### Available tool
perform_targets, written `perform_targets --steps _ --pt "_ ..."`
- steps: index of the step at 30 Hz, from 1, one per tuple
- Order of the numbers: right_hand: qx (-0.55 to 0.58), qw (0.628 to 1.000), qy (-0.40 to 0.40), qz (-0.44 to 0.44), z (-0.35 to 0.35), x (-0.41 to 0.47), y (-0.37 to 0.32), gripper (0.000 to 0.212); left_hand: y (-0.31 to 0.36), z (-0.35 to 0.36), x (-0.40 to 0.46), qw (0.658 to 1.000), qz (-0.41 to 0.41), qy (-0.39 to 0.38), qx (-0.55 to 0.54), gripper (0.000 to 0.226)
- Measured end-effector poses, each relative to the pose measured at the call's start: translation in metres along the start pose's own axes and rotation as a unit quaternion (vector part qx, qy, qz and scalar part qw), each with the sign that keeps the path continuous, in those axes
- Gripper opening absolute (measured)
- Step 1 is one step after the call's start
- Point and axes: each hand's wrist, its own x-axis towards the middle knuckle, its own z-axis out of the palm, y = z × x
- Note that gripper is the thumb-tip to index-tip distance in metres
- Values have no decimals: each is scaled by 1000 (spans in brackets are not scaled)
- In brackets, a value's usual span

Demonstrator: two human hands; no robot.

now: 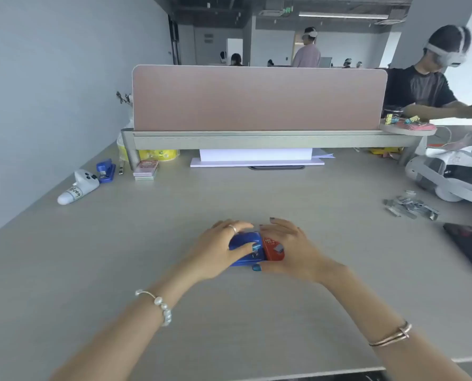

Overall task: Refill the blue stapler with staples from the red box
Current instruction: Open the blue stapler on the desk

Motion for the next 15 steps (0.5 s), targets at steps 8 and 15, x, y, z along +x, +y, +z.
perform_targets --steps 8,15 --pt "3 998 69 -9 14 -2 5 42 1 10 -3 998 -11 64 -12 29" --pt "14 996 85 -8 21 -1 9 35 -6 13 1 994 -38 44 -88 18"
